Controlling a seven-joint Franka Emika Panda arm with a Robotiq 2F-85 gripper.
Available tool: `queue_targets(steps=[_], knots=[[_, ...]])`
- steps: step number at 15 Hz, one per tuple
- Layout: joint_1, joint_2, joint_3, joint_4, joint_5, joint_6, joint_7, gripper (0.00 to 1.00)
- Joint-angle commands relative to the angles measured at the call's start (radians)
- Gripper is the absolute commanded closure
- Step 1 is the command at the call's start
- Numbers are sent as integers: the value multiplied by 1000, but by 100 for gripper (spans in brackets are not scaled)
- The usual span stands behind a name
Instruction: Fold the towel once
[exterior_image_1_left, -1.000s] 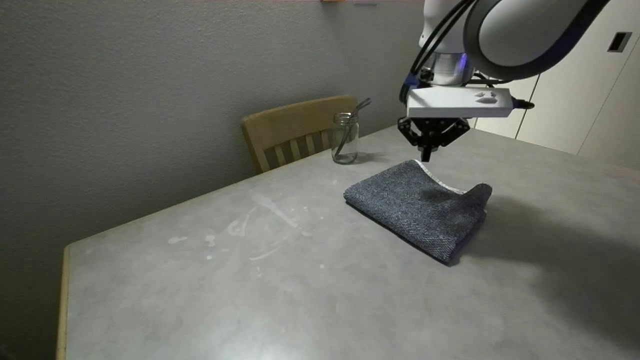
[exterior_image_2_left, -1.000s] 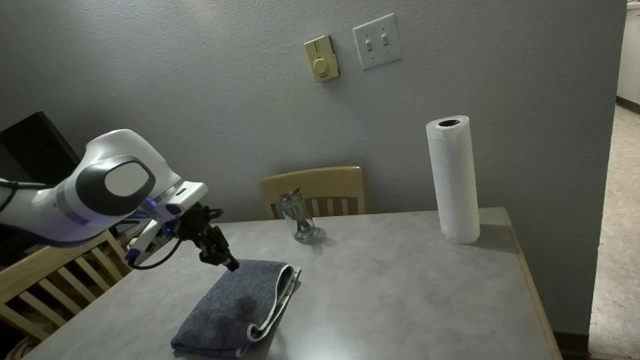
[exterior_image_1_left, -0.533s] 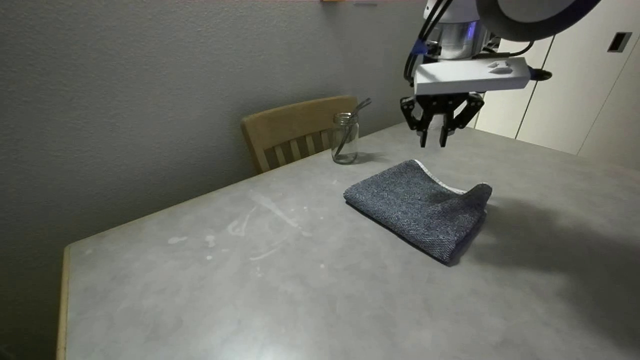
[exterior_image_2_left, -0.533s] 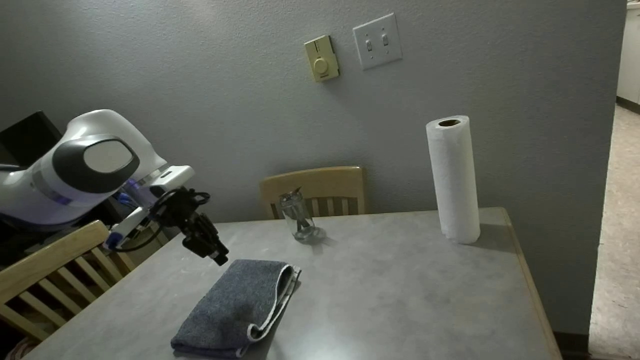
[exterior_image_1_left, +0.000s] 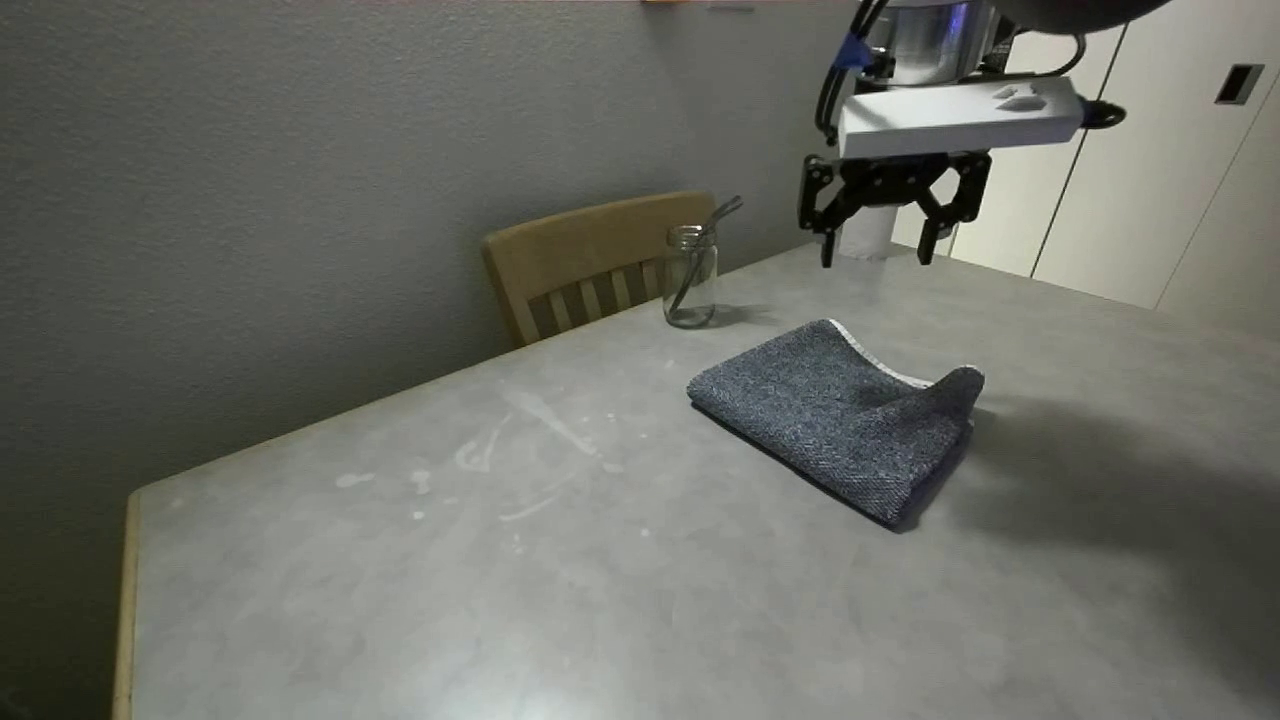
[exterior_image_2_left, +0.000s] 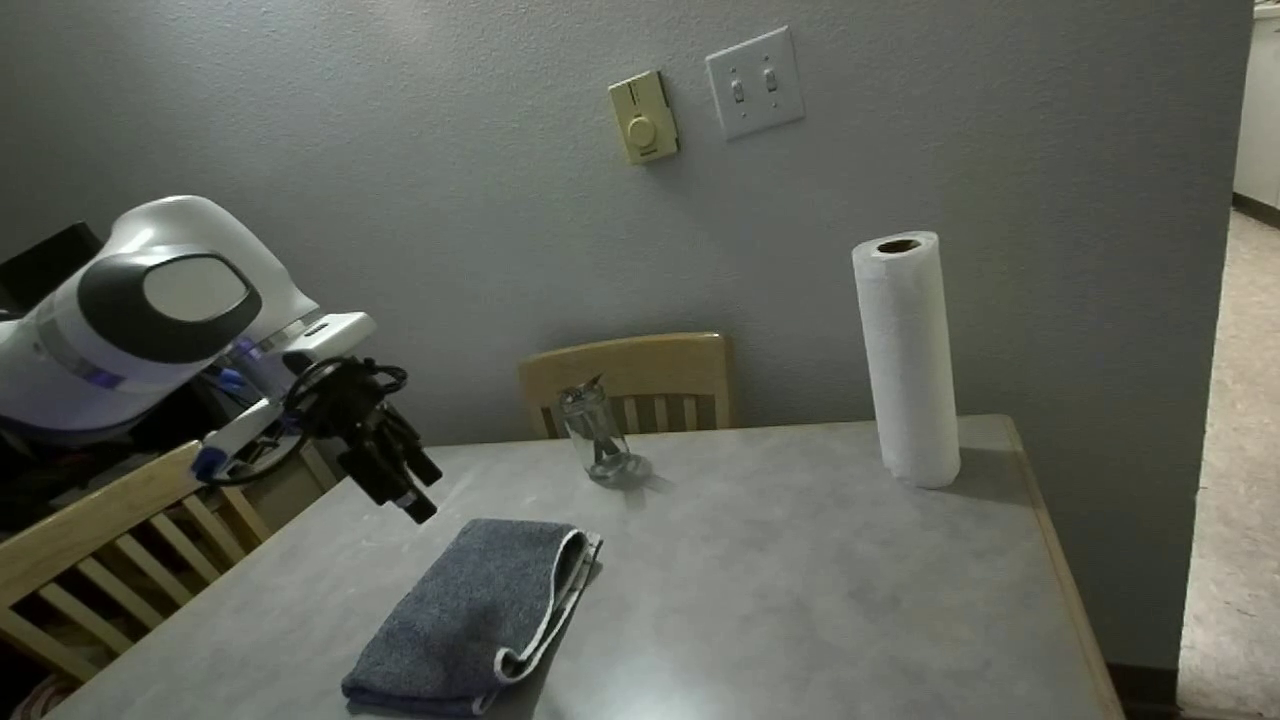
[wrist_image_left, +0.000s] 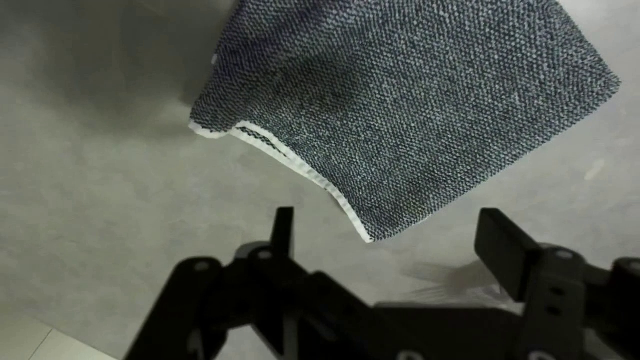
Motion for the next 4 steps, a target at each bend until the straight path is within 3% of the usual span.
queue_targets(steps=[1, 4], knots=[[-39, -6, 41, 0, -14, -5, 8, 1], [-43, -8, 45, -4, -13, -5, 8, 0]])
